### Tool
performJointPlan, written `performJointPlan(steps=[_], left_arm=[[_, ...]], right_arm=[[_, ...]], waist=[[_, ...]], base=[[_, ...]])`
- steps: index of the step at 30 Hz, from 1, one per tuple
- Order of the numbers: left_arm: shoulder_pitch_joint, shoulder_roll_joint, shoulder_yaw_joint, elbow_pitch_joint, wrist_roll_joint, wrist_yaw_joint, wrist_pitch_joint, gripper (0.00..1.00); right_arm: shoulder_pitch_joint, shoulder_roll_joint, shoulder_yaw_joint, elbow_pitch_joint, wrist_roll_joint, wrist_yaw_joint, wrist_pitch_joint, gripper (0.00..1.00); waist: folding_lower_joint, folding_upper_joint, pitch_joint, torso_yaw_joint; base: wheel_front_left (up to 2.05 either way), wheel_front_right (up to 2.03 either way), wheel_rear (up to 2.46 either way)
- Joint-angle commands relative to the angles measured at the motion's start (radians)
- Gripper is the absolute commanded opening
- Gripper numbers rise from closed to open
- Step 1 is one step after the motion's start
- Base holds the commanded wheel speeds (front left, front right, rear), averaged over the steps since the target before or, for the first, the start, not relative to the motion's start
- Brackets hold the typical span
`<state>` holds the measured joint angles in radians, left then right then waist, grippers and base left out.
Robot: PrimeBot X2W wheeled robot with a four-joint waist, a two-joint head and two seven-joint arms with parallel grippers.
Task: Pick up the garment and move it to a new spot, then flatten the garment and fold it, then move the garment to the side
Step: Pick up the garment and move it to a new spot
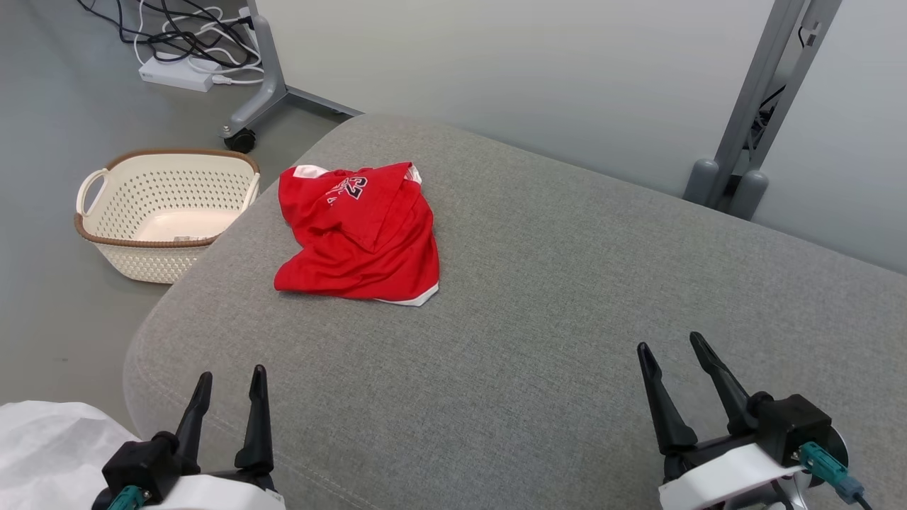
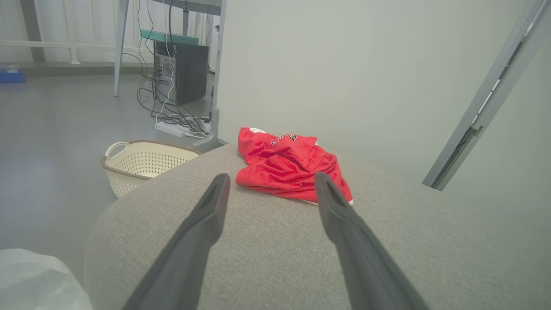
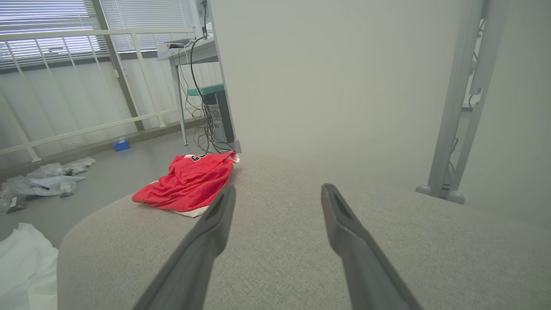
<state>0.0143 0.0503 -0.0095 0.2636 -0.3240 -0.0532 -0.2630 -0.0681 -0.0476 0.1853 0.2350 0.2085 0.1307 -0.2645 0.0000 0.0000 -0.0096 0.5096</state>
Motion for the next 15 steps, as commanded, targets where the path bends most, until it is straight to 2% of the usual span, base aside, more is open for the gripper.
performJointPlan(steps=[1, 3, 5, 9, 12, 15], left_arm=[[-0.022, 0.002, 0.010, 0.005, 0.012, -0.006, 0.000, 1.00], [-0.038, 0.003, 0.030, 0.008, 0.022, 0.000, 0.000, 1.00], [-0.057, 0.003, 0.069, 0.011, 0.001, 0.025, 0.000, 1.00], [-0.138, 0.003, 0.122, 0.020, 0.041, 0.043, 0.000, 1.00], [-0.215, 0.002, 0.152, 0.073, 0.059, 0.030, 0.000, 1.00], [-0.329, 0.026, 0.162, 0.166, 0.081, 0.016, 0.000, 1.00]], right_arm=[[0.020, -0.006, -0.011, -0.012, -0.011, 0.000, 0.000, 1.00], [0.022, -0.006, -0.017, -0.022, -0.020, 0.000, -0.001, 1.00], [0.022, -0.007, -0.021, -0.033, -0.032, 0.000, 0.000, 1.00], [0.004, -0.008, -0.030, -0.054, -0.070, 0.000, 0.000, 1.00], [-0.009, -0.025, -0.022, -0.069, -0.086, 0.000, -0.001, 1.00], [-0.018, -0.053, -0.027, -0.069, -0.097, 0.000, 0.000, 1.00]], waist=[[0.0000, 0.0000, -0.002, -0.003], [0.0000, 0.0000, 0.001, -0.006], [0.0000, 0.0000, 0.015, -0.013], [0.0000, 0.0000, 0.053, -0.025], [0.0000, 0.0000, 0.082, -0.034], [0.0000, 0.0000, 0.109, -0.040]], base=[[0.00, 0.00, 0.00], [0.00, 0.00, 0.00], [0.00, 0.00, 0.00], [0.00, 0.00, 0.00], [0.00, 0.00, 0.00], [0.00, 0.00, 0.00]])
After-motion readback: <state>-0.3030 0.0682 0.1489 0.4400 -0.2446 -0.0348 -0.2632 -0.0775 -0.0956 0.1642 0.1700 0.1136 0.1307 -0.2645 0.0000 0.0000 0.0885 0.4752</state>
